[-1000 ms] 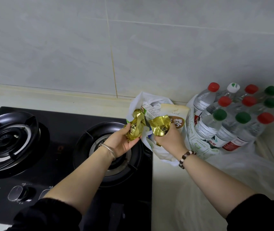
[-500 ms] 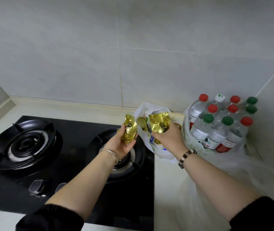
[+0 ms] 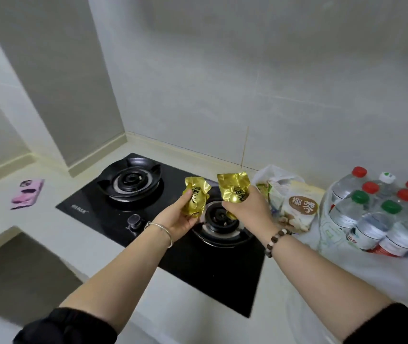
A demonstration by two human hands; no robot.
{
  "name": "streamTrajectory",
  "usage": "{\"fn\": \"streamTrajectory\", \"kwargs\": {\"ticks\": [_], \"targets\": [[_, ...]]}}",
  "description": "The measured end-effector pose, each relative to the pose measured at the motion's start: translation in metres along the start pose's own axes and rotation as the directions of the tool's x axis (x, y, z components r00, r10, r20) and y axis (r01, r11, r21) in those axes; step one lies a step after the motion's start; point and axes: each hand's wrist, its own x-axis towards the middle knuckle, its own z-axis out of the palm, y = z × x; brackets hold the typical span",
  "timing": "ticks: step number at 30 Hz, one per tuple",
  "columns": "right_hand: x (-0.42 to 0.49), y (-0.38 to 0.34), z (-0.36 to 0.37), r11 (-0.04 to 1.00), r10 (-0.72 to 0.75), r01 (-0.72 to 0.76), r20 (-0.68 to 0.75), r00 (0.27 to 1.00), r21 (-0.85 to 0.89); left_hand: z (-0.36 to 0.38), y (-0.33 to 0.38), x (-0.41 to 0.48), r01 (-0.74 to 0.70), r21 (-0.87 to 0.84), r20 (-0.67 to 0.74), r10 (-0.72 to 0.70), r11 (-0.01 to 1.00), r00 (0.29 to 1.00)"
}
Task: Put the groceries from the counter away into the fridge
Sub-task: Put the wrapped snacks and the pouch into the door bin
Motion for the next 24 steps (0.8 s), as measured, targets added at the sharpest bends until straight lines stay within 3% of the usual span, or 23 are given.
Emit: {"fn": "streamTrajectory", "kwargs": {"ticks": [6,13,20,24], "targets": [[-0.067,-0.032,0.026,0.981,-0.194,0.190,0.191,0.962,0.041,-0.038,-0.011,-0.097,-0.196,-0.031,-0.137,0.190,0.980,0.972],[-0.164,-0.068,0.069,0.915,-0.404,0.356,0.414,0.816,0.191,-0.101,-0.035,-0.216,-0.369,0.018,-0.394,0.346,0.929,0.852],[-0.276,-0.121,0.126,0.830,-0.554,0.453,0.565,0.611,0.325,-0.162,-0.050,-0.362,-0.572,0.096,-0.654,0.485,0.815,0.581],[-0.353,-0.156,0.153,0.764,-0.642,0.473,0.594,0.485,0.439,-0.188,-0.060,-0.456,-0.645,0.224,-0.758,0.546,0.731,0.356]]}}
